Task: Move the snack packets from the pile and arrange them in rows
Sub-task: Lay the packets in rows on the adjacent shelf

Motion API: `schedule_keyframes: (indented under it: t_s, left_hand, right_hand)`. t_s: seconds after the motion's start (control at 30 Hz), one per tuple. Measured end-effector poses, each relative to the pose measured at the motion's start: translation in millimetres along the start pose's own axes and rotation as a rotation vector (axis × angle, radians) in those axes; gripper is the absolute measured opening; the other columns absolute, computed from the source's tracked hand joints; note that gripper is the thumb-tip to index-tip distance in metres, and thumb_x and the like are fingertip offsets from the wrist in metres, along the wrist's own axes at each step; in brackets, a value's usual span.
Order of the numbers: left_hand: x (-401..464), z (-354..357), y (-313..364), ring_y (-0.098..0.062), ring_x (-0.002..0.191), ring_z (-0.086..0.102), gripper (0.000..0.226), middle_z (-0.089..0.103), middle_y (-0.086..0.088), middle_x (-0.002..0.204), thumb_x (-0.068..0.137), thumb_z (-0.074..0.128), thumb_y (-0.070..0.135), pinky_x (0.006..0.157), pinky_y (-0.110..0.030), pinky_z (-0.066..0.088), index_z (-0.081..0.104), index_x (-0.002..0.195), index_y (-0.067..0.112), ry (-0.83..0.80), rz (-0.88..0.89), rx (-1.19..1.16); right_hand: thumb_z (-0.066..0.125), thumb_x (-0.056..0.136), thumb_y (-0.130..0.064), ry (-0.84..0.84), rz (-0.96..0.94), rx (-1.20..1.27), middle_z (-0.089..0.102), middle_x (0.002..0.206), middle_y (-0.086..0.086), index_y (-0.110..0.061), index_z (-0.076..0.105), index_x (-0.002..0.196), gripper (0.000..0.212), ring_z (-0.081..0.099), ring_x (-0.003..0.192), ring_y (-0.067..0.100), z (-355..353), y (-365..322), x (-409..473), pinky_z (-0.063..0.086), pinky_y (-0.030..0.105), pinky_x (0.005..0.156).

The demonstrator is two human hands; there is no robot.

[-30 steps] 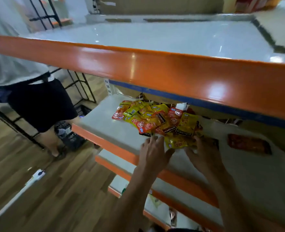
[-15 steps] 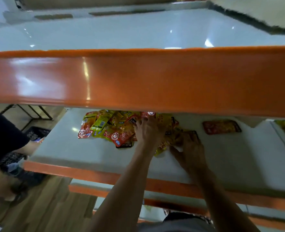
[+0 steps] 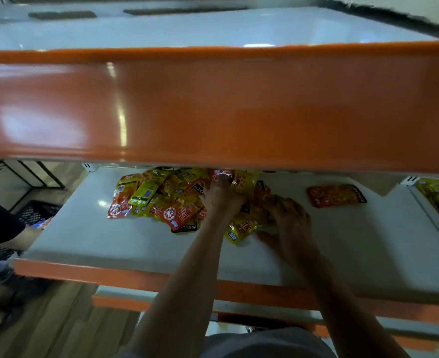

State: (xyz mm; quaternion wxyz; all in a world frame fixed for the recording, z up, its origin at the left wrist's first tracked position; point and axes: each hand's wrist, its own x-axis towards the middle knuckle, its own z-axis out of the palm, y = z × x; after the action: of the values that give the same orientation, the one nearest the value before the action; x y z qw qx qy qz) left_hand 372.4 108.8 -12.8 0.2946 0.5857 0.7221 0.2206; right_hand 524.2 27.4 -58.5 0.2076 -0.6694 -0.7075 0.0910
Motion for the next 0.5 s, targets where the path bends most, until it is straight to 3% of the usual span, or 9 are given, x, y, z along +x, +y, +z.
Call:
schedule_keyframes:
  t_s: [0.03,0.1,0.17,0.23,0.33,0.43,0.5]
  left_hand:
    - [3,0,-4,-0.034,0.118,0.053,0.053,0.064,-0.006,0.113,0.079,0.073,0.039,0.103,-0.048,0.039,0.055,0.124,0.019,0.017,0.015,-0.044]
    - [2,-5,-10,-0.027,0.094,0.065,0.034,0.066,0.002,0.089,0.081,0.071,0.033,0.081,-0.037,0.052,0.062,0.112,0.022,-0.052,0.030,-0.199]
    - [0,-12,-17,-0.019,0.076,0.065,0.015,0.066,0.003,0.078,0.082,0.071,0.025,0.061,-0.028,0.047,0.067,0.097,0.023,-0.108,0.039,-0.407]
    - [-5,-18,-22,-0.018,0.077,0.066,0.008,0.070,0.000,0.082,0.082,0.070,0.024,0.061,-0.026,0.046,0.068,0.090,0.023,-0.134,0.015,-0.557]
    - [-10,-27,-35,-0.026,0.089,0.070,0.031,0.074,-0.009,0.099,0.076,0.074,0.035,0.062,-0.031,0.050,0.070,0.103,0.022,-0.162,-0.053,-0.722]
    - [-17,-38,-50,-0.023,0.087,0.070,0.035,0.073,-0.006,0.099,0.083,0.075,0.024,0.059,-0.029,0.051,0.066,0.117,0.020,-0.221,-0.087,-0.840]
    - [-23,-46,-59,-0.020,0.084,0.070,0.030,0.073,-0.004,0.097,0.085,0.073,0.017,0.058,-0.027,0.053,0.067,0.115,0.018,-0.243,-0.114,-0.864]
  right_hand:
    - [0.085,0.065,-0.035,0.005,-0.046,0.007,0.057,0.136,0.011,-0.018,0.061,0.132,0.073,0.051,0.122,0.043,5,2,2,0.040,0.054,0.098]
    - [0.084,0.065,-0.030,0.002,-0.116,-0.003,0.059,0.134,0.008,-0.022,0.066,0.125,0.062,0.053,0.119,0.040,7,-3,3,0.043,0.052,0.097]
    - [0.082,0.067,-0.027,-0.029,-0.141,-0.023,0.059,0.135,0.007,-0.024,0.068,0.122,0.056,0.051,0.125,0.036,8,-10,6,0.041,0.054,0.102]
    - [0.078,0.073,-0.028,-0.043,-0.158,-0.060,0.058,0.135,0.002,-0.031,0.067,0.124,0.052,0.045,0.133,0.031,8,-19,7,0.033,0.056,0.108]
    - [0.073,0.078,-0.031,-0.043,-0.134,-0.072,0.059,0.132,-0.002,-0.041,0.065,0.124,0.048,0.043,0.134,0.033,5,-27,8,0.028,0.057,0.108]
    - [0.070,0.082,-0.041,-0.075,-0.146,-0.129,0.052,0.129,0.000,-0.038,0.062,0.127,0.046,0.042,0.128,0.034,2,-30,10,0.029,0.054,0.107]
    - [0.064,0.086,-0.049,-0.163,-0.139,-0.193,0.042,0.136,-0.002,-0.039,0.050,0.138,0.055,0.032,0.130,0.032,-4,-36,14,0.025,0.052,0.109]
